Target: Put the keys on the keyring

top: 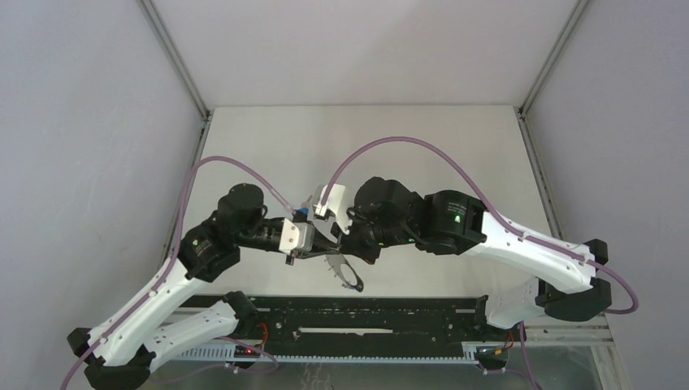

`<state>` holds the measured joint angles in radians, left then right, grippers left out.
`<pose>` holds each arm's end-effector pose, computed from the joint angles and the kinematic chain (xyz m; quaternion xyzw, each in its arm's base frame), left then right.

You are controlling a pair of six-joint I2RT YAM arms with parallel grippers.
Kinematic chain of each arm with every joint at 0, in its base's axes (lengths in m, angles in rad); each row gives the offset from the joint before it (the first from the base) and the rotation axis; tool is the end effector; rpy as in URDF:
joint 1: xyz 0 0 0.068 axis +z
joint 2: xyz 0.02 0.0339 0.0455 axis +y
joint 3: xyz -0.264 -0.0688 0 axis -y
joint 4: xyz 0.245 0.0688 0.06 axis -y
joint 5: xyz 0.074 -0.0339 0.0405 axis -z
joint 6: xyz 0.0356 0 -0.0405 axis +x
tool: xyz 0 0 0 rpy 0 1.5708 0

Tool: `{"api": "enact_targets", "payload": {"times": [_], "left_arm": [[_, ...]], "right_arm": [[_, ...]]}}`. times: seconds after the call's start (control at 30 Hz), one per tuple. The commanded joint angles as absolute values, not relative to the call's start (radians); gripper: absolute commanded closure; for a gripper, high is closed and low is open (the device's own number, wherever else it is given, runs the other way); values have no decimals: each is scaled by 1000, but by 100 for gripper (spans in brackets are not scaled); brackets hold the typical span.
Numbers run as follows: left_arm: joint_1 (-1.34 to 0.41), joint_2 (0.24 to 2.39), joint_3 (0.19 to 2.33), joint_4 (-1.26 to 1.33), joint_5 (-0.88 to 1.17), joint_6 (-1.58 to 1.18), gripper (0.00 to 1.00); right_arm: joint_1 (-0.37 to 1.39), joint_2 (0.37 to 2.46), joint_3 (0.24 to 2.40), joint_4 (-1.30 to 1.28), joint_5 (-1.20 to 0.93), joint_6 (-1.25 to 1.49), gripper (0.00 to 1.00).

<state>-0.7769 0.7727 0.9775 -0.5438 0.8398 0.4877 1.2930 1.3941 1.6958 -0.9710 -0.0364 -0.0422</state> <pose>0.0890 -0.1247 0.3739 0.6305 0.4621 -0.4053 0.4741 0.0743 0.2654 0.4355 -0.5634 0.7018 0.2683 0.3435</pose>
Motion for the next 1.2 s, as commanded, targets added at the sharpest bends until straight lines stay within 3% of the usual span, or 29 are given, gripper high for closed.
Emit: {"api": "enact_targets", "payload": {"times": [0.0, 0.07, 0.3, 0.37, 0.47, 0.67, 0.87, 1.17], "left_arm": [[-782, 774, 954, -527, 845, 501, 93], [-782, 774, 950, -521, 831, 502, 99], [-783, 773, 937, -467, 802, 484, 100], [-782, 770, 935, -440, 807, 470, 100], [-779, 767, 950, -414, 856, 439, 100], [-779, 745, 988, -238, 952, 211, 100], [-784, 763, 1007, -121, 972, 65, 100], [-788, 765, 1007, -20, 911, -20, 100]], "right_arm": [[1306, 1409, 1768, -976, -46, -25, 100], [1305, 1409, 1770, -982, -41, -22, 100], [1305, 1372, 1759, -965, -66, -8, 100], [1303, 1335, 1721, -929, -82, -8, 92], [1293, 1210, 1570, -783, -90, -15, 67], [1196, 880, 1198, -357, -169, -19, 46], [1063, 829, 1106, -253, -360, 44, 48], [1068, 847, 1008, -54, -446, 80, 52]]}}
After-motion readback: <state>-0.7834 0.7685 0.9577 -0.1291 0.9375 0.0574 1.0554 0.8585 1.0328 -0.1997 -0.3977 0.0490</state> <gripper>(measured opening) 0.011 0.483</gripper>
